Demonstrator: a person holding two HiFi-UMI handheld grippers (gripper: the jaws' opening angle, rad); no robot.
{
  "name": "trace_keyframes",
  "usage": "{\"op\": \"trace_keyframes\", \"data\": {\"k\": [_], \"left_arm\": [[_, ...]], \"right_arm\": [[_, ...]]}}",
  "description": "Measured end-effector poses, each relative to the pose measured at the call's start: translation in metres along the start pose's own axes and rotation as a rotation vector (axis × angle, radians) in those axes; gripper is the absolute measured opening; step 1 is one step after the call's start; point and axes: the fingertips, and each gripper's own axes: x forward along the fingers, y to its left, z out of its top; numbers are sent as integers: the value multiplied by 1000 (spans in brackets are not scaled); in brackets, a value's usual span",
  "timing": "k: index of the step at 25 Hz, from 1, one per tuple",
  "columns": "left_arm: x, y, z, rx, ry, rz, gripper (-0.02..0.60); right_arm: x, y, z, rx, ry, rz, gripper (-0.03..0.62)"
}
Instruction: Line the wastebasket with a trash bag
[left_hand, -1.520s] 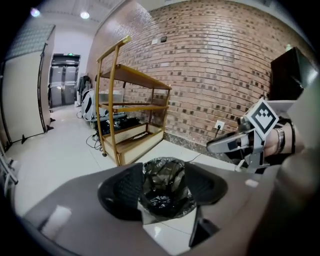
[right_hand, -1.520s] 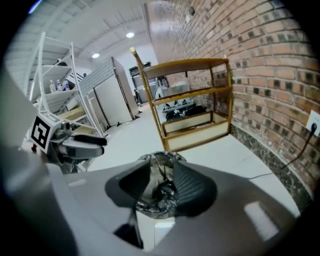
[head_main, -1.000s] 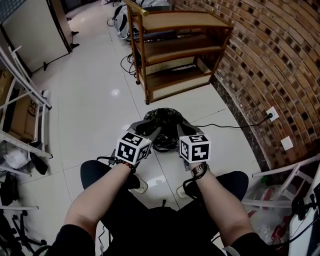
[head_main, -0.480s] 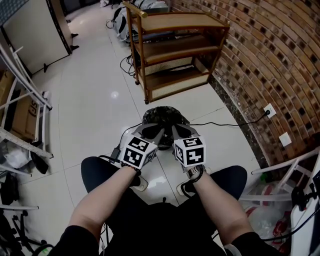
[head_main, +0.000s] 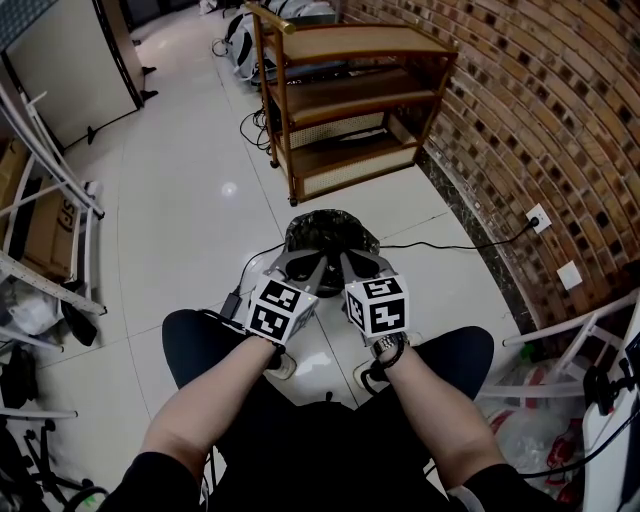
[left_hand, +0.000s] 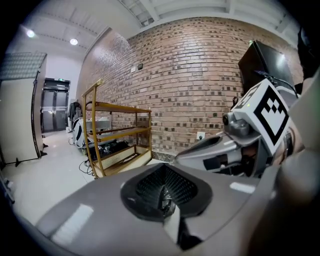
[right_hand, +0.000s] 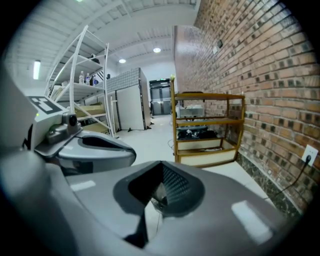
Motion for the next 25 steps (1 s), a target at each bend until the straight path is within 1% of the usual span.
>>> {"op": "trace_keyframes", "data": {"k": [8,25], "left_arm": [[-1,-4,0,12,-6,0,0],[2,-6,-4,9,7,-5,0]], "right_arm": [[-2,2,-2,10,-17,5,0],[-2,-1,-5,0,-5,5,0]]}}
